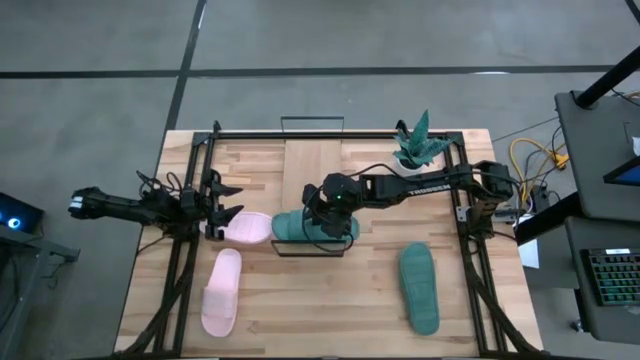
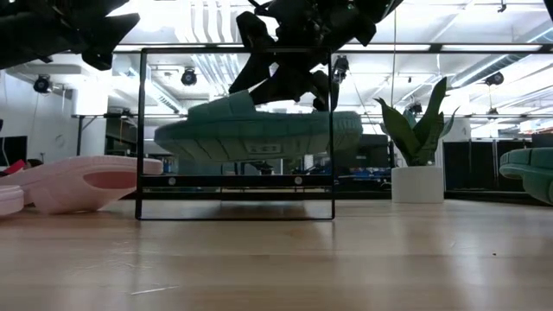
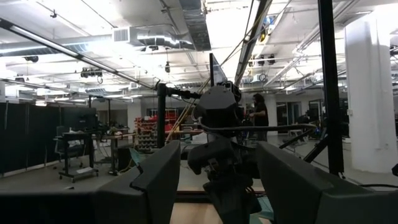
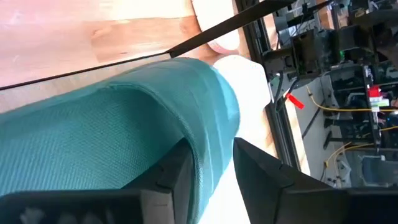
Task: Pick and place slides into the shelf
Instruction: Put the top green slipper on the shelf, then put the green slipper on the shelf
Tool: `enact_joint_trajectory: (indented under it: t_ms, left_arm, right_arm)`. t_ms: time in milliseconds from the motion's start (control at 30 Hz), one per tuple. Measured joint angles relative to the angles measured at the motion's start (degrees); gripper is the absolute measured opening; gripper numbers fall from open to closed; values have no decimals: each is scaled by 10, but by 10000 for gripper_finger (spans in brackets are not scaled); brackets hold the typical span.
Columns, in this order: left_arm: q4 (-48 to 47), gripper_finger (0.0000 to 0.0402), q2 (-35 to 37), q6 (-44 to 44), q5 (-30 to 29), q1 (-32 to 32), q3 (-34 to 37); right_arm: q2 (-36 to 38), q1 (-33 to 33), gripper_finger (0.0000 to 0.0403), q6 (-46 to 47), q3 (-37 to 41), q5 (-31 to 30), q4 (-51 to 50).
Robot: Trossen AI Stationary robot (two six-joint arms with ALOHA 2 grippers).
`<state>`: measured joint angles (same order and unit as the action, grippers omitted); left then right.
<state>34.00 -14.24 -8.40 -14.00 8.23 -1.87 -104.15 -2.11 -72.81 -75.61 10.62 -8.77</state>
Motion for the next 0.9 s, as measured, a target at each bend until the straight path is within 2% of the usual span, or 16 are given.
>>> enact_joint_trajectory:
  t_ms: [367, 600, 900]
  left_arm:
    - [-4, 196, 0, 0, 0, 0, 0]
    - [-5, 196, -1, 0, 0, 0, 0]
    - [-5, 196, -1, 0, -1, 0, 0]
  right_arm:
    - [0, 0, 153, 25, 0, -2, -3]
    - [0, 0, 155, 23, -8, -6, -21]
    - [3, 1, 150, 40, -26, -122, -48]
